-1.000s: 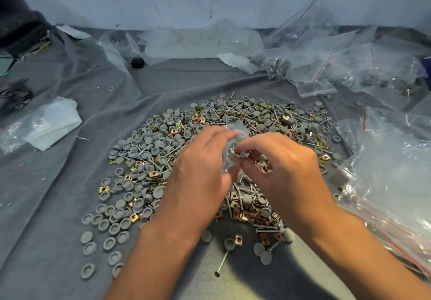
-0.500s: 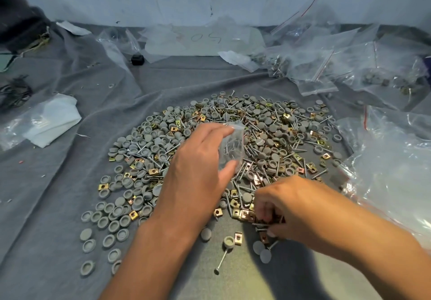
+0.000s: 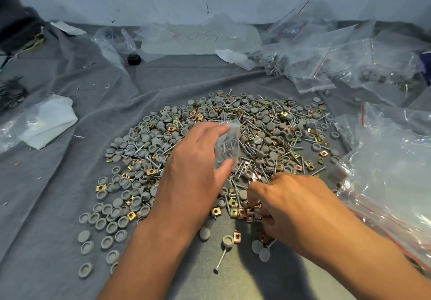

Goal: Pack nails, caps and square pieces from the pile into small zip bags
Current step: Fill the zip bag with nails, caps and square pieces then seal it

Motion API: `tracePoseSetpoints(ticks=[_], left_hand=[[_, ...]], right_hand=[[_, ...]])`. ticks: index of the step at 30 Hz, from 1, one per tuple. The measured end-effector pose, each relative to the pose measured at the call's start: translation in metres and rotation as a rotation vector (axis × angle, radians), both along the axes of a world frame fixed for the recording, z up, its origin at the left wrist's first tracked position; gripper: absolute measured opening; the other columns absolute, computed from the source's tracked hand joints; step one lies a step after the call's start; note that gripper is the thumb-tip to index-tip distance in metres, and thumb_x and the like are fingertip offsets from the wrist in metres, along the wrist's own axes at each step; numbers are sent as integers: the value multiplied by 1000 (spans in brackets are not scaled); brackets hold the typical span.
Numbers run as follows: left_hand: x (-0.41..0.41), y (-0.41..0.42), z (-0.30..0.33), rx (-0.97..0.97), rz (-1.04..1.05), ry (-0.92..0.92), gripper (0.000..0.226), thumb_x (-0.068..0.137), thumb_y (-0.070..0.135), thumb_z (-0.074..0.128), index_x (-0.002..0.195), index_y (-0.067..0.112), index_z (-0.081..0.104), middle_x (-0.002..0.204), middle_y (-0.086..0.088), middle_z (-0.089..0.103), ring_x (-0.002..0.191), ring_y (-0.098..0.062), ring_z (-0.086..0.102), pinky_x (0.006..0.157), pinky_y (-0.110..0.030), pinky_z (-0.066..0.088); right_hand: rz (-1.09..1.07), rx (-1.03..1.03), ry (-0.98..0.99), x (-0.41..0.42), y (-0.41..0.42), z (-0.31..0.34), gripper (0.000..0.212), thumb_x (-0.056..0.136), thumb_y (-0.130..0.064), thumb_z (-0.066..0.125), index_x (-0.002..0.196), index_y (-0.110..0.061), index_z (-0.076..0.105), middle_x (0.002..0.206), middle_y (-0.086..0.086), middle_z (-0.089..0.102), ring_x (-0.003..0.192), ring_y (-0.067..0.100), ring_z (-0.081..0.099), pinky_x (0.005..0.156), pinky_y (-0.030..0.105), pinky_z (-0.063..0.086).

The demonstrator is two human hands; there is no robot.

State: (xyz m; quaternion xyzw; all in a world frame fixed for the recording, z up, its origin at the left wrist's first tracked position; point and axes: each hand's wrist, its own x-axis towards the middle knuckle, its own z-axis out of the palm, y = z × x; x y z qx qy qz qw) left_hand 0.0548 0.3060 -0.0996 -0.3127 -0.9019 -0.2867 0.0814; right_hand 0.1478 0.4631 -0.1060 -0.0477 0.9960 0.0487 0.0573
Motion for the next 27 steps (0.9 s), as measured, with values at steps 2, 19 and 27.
tracePoseSetpoints(ticks=[2, 19, 27], left_hand=[[0, 0, 0, -1, 0, 5, 60, 80, 32, 72, 136, 21, 55, 128, 13, 55, 92, 4, 50, 85, 3, 33], [1, 1, 1, -22, -10, -11, 60, 79, 35, 67, 136, 21, 54, 129, 9, 57, 91, 0, 52, 83, 2, 30], [2, 3, 2, -29, -34, -8, 62, 77, 33, 73, 136, 22, 55, 130, 12, 55, 96, 3, 52, 89, 0, 31]], right_hand=[[-4, -21, -7, 1, 1, 0, 27, 83, -22, 56, 109, -31, 53, 69, -6, 43, 70, 24, 50, 52, 32, 29], [-6, -256, -41, 0, 4, 5, 25, 81, -36, 60, 106, -38, 54, 83, -13, 65, 80, 15, 64, 66, 32, 54], [-24, -926, 534, -17, 11, 20, 12, 89, -20, 72, 101, -21, 72, 85, -18, 65, 75, 0, 62, 63, 5, 44]])
